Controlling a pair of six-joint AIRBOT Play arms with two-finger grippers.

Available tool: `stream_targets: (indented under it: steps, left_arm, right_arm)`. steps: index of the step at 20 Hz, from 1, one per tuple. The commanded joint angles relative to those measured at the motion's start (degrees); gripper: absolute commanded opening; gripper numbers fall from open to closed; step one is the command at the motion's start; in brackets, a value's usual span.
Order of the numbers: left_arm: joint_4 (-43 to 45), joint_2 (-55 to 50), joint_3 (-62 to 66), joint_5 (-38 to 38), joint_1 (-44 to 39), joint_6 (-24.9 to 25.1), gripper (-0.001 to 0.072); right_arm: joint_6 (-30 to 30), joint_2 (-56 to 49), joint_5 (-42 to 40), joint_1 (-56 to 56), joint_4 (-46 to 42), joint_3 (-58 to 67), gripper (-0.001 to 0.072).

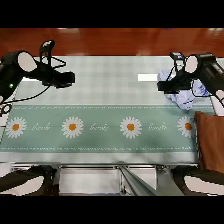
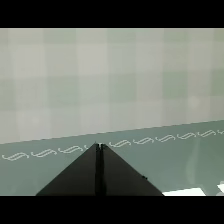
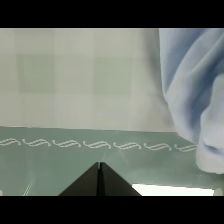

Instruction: Fold the shirts.

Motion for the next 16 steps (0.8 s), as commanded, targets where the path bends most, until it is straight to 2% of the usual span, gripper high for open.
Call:
stream_targets:
  steps: [1, 14, 16]
  left_arm:
    - [0.0, 0.02, 0.04, 0.02, 0.02, 0.0, 0.0018]
    - [0.02, -0.09, 0.04, 1.77, 0.02, 0.0, 0.0018]
    - [0.02, -0.13, 0.02, 3.56, 0.0, 0.0, 0.0018]
  right_arm:
    - [0.0, 0.04, 0.0, -0.02, 0.02, 0.0, 0.0023]
    - [0.0, 0.04, -0.02, -0.02, 0.02, 0.0, 0.0023]
    - [1.07, -0.13, -6.99, -0.02, 0.28, -0.02, 0.0022]
